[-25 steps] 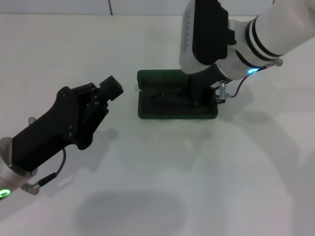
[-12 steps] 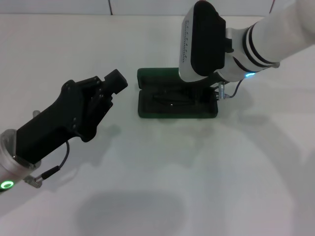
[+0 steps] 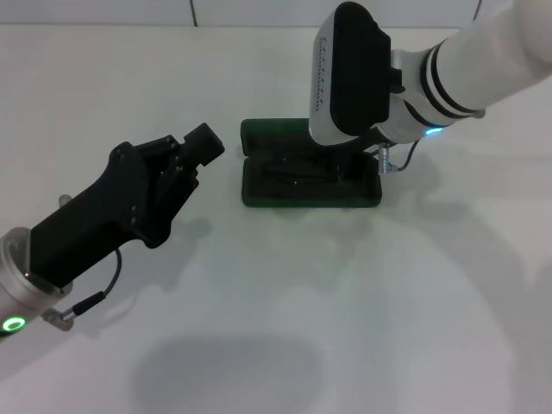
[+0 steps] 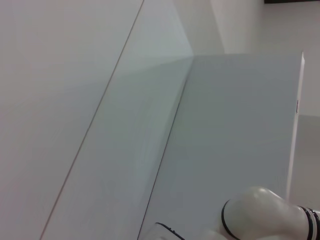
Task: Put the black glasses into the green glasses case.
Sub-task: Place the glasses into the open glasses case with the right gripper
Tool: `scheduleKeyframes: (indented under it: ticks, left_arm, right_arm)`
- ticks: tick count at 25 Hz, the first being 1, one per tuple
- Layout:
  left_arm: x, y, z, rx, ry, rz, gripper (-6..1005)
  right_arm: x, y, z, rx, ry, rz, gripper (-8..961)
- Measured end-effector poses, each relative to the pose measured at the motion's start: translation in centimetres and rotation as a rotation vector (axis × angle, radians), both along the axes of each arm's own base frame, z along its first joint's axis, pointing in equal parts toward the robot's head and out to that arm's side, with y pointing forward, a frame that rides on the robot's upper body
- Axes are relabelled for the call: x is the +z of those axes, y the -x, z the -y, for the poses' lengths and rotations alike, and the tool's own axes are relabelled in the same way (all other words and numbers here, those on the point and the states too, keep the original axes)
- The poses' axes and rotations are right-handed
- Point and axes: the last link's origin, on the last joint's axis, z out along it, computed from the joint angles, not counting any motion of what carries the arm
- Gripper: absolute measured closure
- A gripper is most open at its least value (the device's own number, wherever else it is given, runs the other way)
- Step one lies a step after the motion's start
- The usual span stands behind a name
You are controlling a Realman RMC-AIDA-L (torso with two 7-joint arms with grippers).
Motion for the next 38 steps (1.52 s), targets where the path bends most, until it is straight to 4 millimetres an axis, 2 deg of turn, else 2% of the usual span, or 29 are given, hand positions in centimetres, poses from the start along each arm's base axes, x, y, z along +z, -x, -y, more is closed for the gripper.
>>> scheduleKeyframes:
  ticks: [30, 38]
  left_arm:
    - [-0.2, 0.0, 0.1, -0.001, 0.008, -0.003, 966]
    - [-0.1, -0.1, 0.0, -0.006, 0.007, -0.005, 966]
  right_arm:
    - [-0.2, 0.3, 0.1, 0.003, -0.009, -0.028, 843]
    - [0.0, 0.3, 1.0, 0.007, 0.0, -0.065, 837]
